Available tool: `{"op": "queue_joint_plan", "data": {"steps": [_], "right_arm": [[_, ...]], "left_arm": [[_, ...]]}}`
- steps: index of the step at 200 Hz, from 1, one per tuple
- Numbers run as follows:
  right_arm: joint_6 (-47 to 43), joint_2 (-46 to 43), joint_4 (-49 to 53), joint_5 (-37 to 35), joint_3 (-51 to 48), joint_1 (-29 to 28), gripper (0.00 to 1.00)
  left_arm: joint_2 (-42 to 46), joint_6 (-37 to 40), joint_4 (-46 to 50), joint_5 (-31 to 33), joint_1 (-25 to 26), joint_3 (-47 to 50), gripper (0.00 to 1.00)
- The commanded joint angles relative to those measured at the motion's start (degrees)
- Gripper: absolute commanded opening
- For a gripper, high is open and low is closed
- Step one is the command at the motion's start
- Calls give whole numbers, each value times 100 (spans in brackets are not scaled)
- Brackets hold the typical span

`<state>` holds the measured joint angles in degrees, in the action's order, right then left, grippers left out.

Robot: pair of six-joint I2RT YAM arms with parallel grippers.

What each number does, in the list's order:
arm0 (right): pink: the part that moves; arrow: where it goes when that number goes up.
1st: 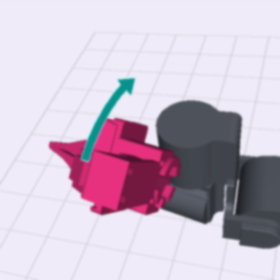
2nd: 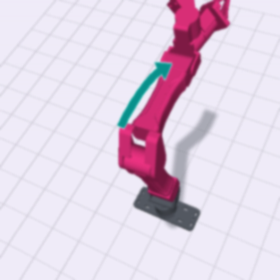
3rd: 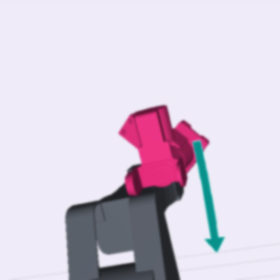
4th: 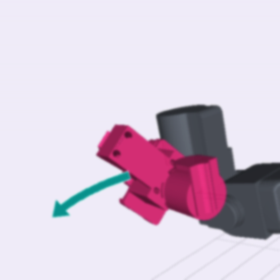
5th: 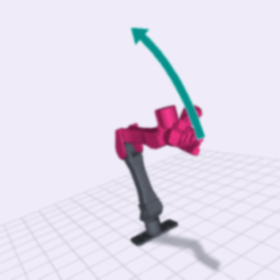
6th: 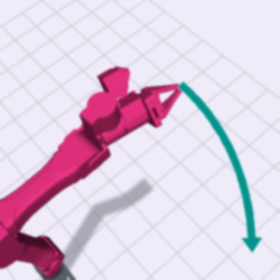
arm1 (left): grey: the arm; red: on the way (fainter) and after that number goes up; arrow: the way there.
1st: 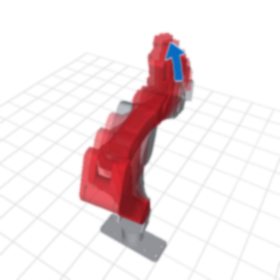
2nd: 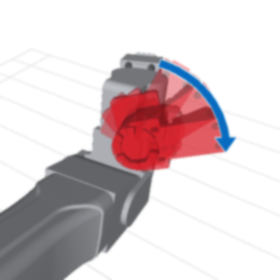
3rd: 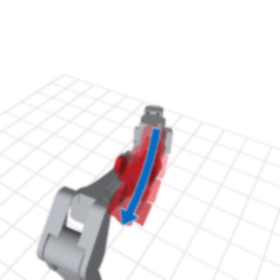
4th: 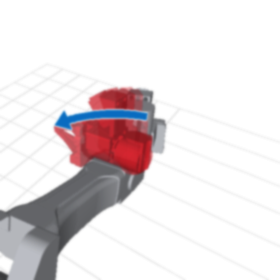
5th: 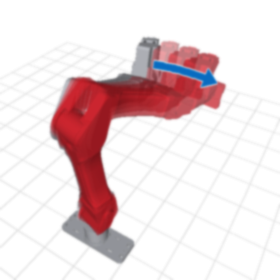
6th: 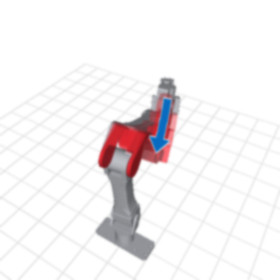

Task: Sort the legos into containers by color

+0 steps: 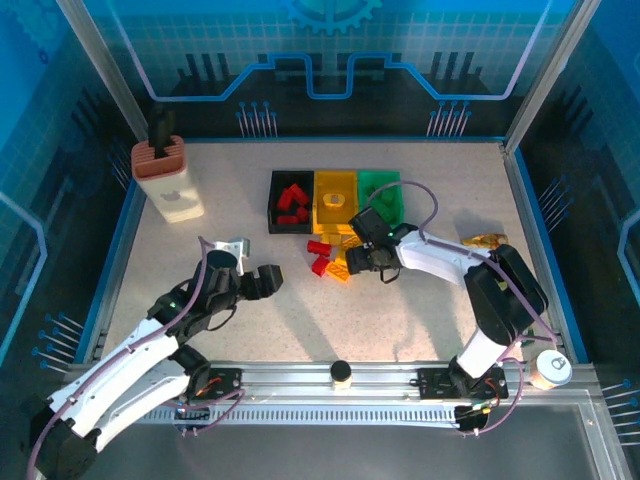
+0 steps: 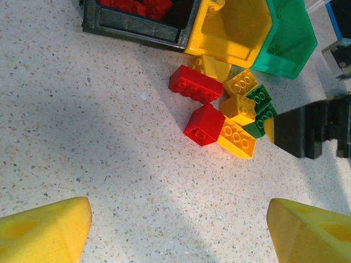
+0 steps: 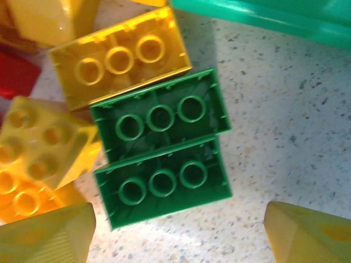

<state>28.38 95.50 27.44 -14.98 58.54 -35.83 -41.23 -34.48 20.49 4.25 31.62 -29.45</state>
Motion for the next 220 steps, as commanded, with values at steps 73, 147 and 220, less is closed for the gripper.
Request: {"op": "queue_joint_plan", "data": {"steps": [73,147,220], "right_arm": [[-80,737,-408,633,108,253,78],[513,174,-924,867,-932,62,56],[569,-830,-569,525,-1142,-19,27]], "left_arm": [[-12,-129,3,172,179,36,83],[-39,-121,-41,202,214,36,81],[-230,-77,-121,216,261,-117,80]]}}
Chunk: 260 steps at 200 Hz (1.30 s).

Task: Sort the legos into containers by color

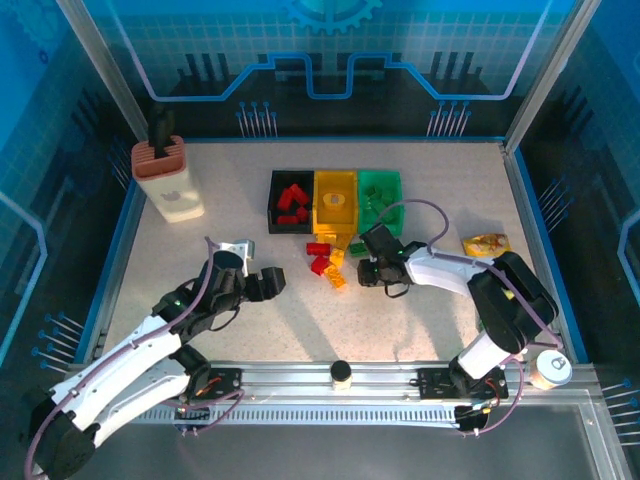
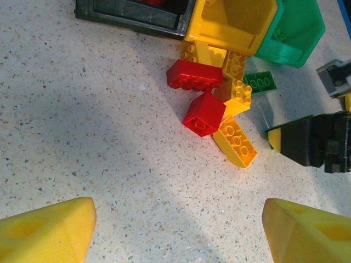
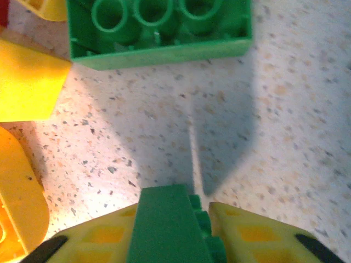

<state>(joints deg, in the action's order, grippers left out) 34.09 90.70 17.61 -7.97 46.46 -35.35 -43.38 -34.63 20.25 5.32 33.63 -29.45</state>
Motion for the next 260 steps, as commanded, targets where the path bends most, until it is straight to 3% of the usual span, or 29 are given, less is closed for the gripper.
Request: {"op": "queue_joint_plan", "data": {"steps": [1,33,56,125,149,153,163,169,188,260], "right_arm": [[0,-363,421,-182,70,-68,27],[-301,-901,839,-475,563,-29,22],[-734,-928,1103,-461,1254,363,21],[-1478,1141,1947,-323,3860,1304,25],[-1535,1558,2037,-449,4313,1403,36],[-1543,1604,2069,-460,4389,1409,41],[-1596,1678,2155,-424,4550,1417,64],[-1607,1677,2212,-430,4630,1409,72],[-1589,1417,2130,-540,4538,1350,81],[-1269,-523,1261,-235,2613,1148,83]], "left_arm": [[-14,-61,-94,109,62,-120,80],[-19,-46,-65,136,84,-157,80],[-97,-8,-74,119,124,-183,80],[-433,-129,114,420,847,-272,80],[-523,-217,120,534,1111,-254,80],[-539,-225,113,555,1145,-254,80],[-600,-244,100,571,1225,-271,80],[-653,-246,84,582,1265,-292,80],[-822,-224,44,610,1376,-396,80],[-2139,-27,-113,358,1567,-1094,84]]}}
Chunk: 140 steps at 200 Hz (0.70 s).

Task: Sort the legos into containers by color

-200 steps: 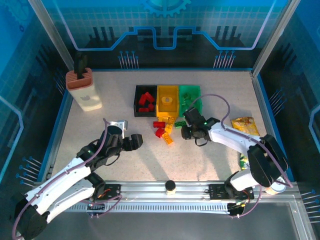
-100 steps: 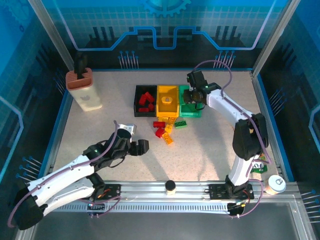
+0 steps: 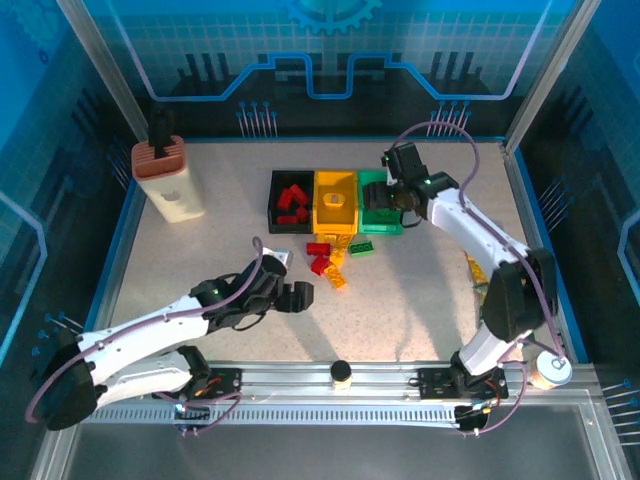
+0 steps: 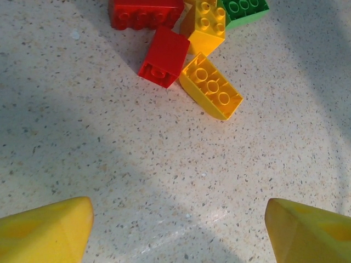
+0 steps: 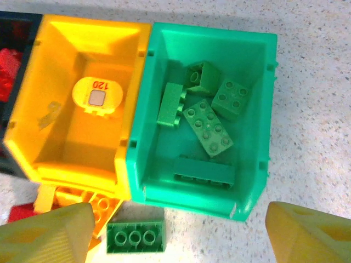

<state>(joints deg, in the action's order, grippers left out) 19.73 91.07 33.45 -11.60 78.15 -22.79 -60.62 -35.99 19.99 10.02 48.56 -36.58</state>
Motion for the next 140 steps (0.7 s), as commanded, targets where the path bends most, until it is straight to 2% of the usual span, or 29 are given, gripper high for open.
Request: {"op": "queue_joint_plan", "data": {"steps": [1,55,95,140], "right_arm": [[169,-571,-332,130,-582,-110,83],[417,-1447,-653,243,-1791,-210,82],[601,-1826,-811,246,-2352,-227,81],[721,-2256,-901,241,-2744,-218,81]], "left_arm": [[-441,114,-80,-113,75,-401,84],[-2066,43,357,-264,202,-1552,84],[-3484,-219,1152,-23,406,-2710,80],[-4325,-496,1276,120,478,-3155,77]]}}
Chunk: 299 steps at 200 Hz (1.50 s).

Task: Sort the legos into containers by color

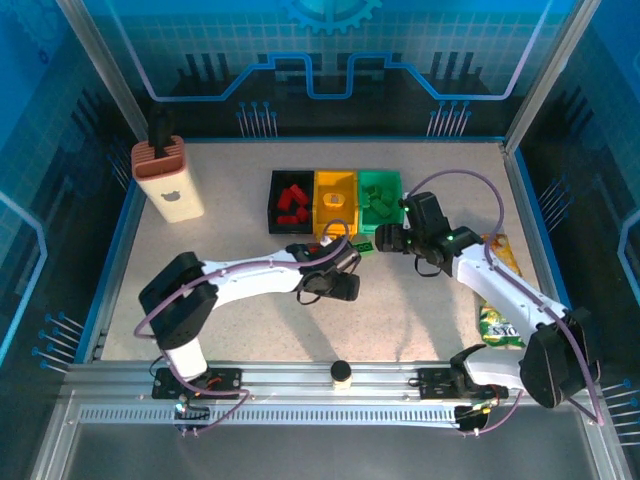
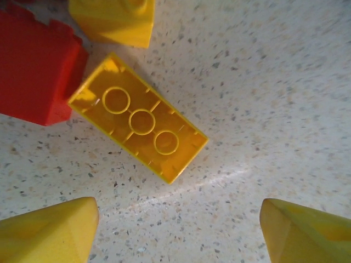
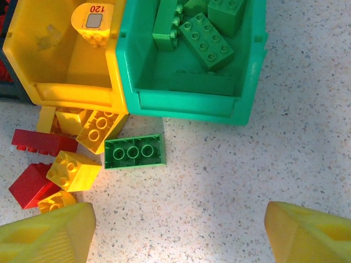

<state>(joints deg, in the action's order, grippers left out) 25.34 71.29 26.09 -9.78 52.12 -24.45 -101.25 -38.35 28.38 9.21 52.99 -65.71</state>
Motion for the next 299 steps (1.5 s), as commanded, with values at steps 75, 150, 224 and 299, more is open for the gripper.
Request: {"op": "queue_joint_plan", "data": {"steps": [75,150,224,299], "right_arm": [[308,-721,-257,-11,-787,-7,81],[311,-929,-236,21,-986,95,80],[347,-1020,-318,89,-1128,111,80],[419,-1082,-409,153,-1265,107,79]], "left_arm": [[-866,-228,578,431,10,-780,75],[-1107,-117,719,594,-201,-1004,57],[-402,-263,698,977,-144,-164,31],[818,-319,633,1200,71,434,29]]}}
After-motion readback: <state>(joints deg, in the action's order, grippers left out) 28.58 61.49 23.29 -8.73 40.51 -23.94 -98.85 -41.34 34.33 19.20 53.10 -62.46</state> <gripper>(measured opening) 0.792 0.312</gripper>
